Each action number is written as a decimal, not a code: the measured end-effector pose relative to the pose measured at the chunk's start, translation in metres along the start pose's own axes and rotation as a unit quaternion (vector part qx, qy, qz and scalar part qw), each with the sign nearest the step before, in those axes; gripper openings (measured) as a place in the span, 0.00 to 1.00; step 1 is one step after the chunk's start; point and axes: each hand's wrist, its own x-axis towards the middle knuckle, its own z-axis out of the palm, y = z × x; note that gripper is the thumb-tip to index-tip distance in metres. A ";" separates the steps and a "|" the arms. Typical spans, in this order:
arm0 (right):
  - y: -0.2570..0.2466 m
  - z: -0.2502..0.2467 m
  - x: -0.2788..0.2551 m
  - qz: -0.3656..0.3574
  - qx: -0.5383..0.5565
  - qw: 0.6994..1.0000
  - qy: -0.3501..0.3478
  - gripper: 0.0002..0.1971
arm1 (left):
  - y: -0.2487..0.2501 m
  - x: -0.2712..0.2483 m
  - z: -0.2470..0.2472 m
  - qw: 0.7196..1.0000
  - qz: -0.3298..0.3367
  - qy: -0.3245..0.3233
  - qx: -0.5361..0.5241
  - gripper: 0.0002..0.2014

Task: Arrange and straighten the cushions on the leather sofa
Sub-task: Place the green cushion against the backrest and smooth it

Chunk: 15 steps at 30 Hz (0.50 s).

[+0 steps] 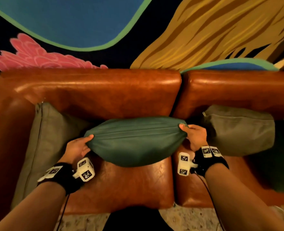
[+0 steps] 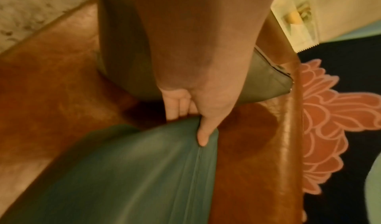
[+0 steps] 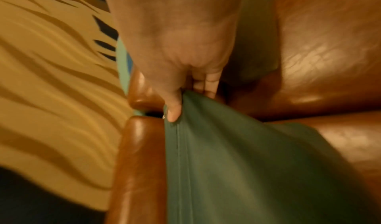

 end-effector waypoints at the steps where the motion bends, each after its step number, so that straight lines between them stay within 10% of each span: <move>1: -0.010 0.008 -0.008 -0.022 0.005 1.000 0.013 0.10 | 0.004 0.000 0.000 0.999 0.007 0.028 0.034 0.27; 3: -0.031 0.031 -0.027 -0.095 -0.016 0.995 0.034 0.12 | 0.015 -0.003 0.003 0.967 0.126 0.110 0.195 0.32; 5: -0.050 0.061 -0.066 -0.183 -0.090 0.979 0.022 0.13 | 0.033 -0.031 0.022 0.830 0.298 0.129 0.454 0.32; 7: -0.053 0.098 -0.119 -0.270 -0.206 0.939 -0.049 0.11 | 0.038 -0.088 0.058 0.769 0.377 -0.073 0.511 0.41; 9: -0.043 0.137 -0.167 -0.348 -0.306 0.875 -0.141 0.07 | 0.025 -0.120 0.083 0.771 0.376 -0.175 0.484 0.40; 12: -0.026 0.159 -0.187 -0.370 -0.333 0.824 -0.271 0.07 | 0.012 -0.124 0.091 0.824 0.415 -0.022 0.384 0.12; 15: -0.021 0.125 -0.136 -0.359 -0.412 0.820 -0.174 0.20 | 0.003 -0.084 0.070 0.922 0.263 0.013 0.284 0.08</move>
